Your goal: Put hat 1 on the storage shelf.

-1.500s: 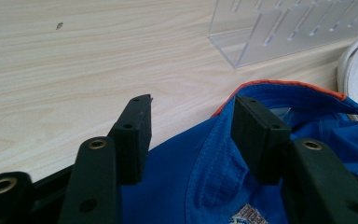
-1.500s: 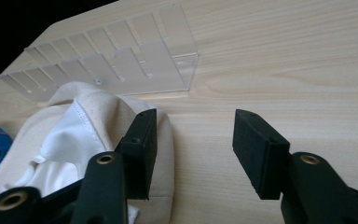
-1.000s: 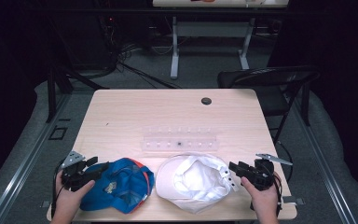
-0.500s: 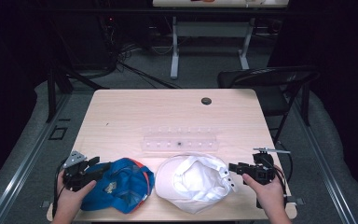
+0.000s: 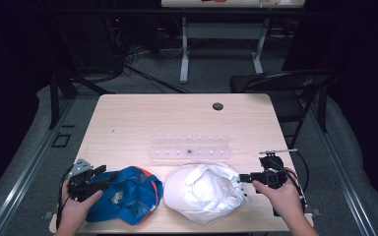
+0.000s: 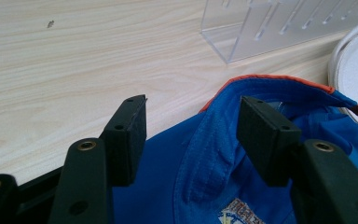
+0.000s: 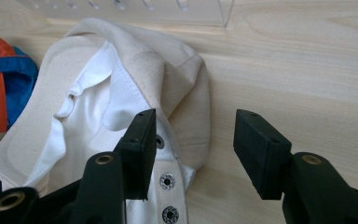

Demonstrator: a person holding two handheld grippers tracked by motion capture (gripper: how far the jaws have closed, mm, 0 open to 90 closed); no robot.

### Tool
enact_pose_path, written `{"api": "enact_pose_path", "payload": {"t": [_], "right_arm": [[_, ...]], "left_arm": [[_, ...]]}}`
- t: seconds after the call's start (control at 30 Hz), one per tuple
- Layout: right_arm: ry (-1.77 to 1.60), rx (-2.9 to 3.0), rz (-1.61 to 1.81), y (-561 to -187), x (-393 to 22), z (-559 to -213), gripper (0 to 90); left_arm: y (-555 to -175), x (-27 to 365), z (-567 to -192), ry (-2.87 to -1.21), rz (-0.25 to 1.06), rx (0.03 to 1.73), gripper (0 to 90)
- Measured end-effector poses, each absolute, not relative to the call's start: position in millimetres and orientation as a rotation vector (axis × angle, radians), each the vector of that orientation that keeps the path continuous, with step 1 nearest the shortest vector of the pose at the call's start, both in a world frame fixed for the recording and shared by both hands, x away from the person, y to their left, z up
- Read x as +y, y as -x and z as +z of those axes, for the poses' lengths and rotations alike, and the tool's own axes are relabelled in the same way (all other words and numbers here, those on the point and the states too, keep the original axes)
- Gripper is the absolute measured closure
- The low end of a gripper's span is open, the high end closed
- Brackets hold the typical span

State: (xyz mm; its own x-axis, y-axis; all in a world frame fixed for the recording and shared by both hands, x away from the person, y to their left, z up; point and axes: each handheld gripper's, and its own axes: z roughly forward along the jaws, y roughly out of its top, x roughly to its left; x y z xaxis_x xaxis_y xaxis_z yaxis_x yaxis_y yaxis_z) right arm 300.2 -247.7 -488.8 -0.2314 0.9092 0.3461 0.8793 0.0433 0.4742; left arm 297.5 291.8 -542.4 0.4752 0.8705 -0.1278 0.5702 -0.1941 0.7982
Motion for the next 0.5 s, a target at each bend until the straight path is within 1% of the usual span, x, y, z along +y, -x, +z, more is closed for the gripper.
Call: {"api": "enact_pose_path", "payload": {"t": [0.5], "right_arm": [[-1.993, 2.318, 0.846, -303.1, -239.7, -496.7, 48.2]], "left_arm": [[-297.8, 292.0, -543.2, -1.889, 0.445, 1.205, 43.2]]}}
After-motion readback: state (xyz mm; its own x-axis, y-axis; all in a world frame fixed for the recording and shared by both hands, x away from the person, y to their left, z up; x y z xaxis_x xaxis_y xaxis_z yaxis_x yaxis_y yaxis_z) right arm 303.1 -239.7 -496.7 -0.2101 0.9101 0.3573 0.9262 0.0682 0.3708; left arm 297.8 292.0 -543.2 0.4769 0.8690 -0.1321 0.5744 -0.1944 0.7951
